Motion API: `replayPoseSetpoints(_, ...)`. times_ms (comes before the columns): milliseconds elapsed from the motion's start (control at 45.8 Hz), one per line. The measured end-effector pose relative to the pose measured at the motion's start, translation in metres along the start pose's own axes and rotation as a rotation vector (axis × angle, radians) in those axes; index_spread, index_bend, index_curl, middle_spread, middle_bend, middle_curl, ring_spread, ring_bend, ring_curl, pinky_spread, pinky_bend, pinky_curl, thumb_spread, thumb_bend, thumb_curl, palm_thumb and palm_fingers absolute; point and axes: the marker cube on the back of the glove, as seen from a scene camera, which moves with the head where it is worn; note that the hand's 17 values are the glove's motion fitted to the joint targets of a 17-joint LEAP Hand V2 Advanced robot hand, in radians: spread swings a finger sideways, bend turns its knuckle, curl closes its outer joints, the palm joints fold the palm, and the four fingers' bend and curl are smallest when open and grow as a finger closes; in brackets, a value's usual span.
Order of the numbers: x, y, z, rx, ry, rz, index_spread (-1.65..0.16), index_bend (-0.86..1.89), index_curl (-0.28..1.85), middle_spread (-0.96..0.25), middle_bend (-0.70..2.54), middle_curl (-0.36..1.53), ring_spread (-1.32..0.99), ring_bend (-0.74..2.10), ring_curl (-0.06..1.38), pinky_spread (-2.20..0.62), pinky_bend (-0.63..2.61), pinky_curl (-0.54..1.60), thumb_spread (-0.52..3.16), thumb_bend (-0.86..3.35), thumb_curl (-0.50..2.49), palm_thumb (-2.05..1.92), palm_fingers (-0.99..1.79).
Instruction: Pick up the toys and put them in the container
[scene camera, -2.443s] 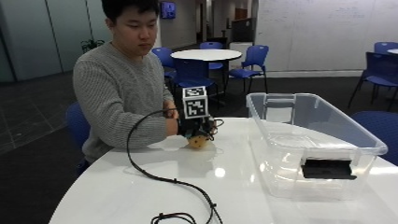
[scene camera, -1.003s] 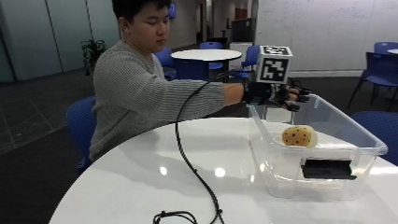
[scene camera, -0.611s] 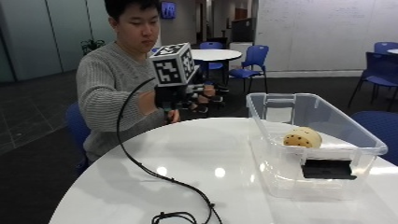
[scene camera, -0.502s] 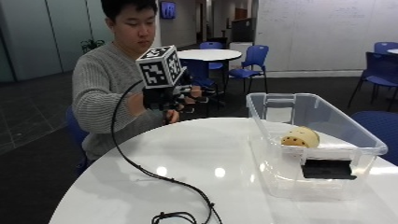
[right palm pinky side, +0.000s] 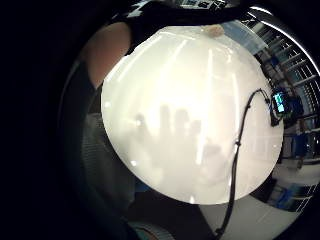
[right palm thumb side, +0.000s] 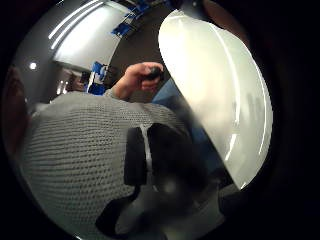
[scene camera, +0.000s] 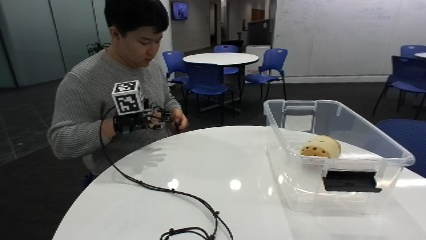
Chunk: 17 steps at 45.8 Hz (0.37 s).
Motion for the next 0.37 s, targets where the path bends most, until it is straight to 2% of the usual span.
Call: replayPoseSetpoints(371,-0.002,0.023,0.012,0.035,0.053,0.086,-0.42,0.21,0.46,-0.19,0.16,0.28,-0.14,0.16,0.22,0.03,0.54,0.32,1.3,-0.05,0.15,-0.08,-0.07)
